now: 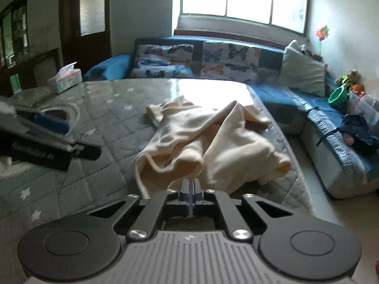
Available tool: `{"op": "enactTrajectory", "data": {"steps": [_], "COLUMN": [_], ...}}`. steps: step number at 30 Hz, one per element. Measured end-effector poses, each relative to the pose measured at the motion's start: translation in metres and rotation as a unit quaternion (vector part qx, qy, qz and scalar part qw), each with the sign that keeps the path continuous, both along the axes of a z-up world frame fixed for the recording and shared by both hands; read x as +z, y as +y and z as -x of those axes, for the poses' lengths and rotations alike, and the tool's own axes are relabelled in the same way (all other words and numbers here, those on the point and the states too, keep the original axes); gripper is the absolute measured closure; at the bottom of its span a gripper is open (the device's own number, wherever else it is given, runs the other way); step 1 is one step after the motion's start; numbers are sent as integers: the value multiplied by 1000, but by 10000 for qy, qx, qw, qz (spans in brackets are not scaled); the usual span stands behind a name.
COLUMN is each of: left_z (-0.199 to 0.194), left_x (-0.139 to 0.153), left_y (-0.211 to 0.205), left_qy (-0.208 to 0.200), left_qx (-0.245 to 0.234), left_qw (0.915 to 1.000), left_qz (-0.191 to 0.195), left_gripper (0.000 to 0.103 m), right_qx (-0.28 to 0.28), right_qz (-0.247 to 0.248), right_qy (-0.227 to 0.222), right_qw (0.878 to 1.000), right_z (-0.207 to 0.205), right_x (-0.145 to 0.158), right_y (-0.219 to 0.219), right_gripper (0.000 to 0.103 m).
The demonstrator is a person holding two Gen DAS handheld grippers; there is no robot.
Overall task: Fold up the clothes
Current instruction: 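Close the right gripper on the cream sweatshirt's fabric edge, then close the left gripper on the sweatshirt while the right gripper holds its edge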
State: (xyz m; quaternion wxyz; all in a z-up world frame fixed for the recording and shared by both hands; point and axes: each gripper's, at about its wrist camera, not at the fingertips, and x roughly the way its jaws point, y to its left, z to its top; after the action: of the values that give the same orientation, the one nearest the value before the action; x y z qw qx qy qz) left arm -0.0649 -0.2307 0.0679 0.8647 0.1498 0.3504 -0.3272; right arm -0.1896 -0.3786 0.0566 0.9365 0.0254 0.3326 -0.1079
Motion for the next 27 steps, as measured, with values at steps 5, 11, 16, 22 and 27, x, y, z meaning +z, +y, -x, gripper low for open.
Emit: {"op": "enactTrajectory", "data": {"steps": [5,11,16,22,27], "left_z": [1,2,2,1,3], "left_x": [0,-2,-5,-7,-4], "left_y": [-2,-5,-7,-6,-3], "left_qy": [-81,-130,-165,-164,-216], "left_qx": [34,56,74,90,78], "left_qw": [9999,9997,9995,9995,9994], "left_qz": [-91,-184,-250,-270,-268], "left_gripper": [26,25,25,25,25], "right_qx": [-90,-254,-304,-157,79], "right_qz": [-52,-223,-147,-24,8], "right_qy": [-120,80,143,-1,-28], "right_qw": [9999,9994,9993,9999,10000], "right_z": [-18,-45,-44,-30,-14], "right_x": [5,-11,-21,-13,-7], "right_y": [-10,-19,-20,-16,-6], "right_gripper": [73,72,94,97,97]}}
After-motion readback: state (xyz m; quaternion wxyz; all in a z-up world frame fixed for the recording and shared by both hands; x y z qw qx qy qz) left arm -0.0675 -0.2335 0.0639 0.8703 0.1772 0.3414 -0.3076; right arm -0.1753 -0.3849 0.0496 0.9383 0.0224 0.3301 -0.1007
